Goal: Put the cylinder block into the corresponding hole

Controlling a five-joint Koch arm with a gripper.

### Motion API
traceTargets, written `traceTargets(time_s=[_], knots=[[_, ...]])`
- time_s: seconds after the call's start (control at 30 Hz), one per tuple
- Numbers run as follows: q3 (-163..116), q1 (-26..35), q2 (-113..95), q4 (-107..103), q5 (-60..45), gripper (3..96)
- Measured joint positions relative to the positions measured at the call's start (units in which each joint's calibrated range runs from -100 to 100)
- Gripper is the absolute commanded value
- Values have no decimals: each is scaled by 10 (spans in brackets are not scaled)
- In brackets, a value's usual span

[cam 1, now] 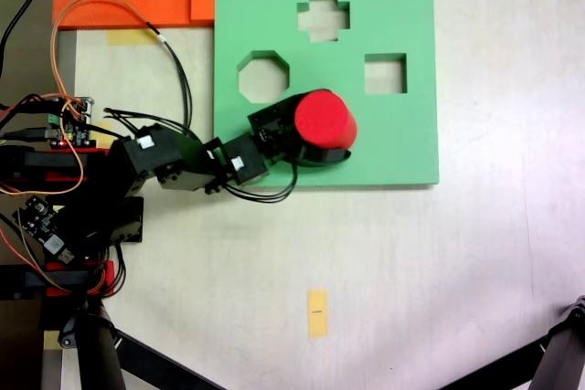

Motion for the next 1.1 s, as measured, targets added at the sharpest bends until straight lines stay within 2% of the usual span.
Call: traceTargets(time_s=[1.1], knots=[[-40,3,41,34,0,413]])
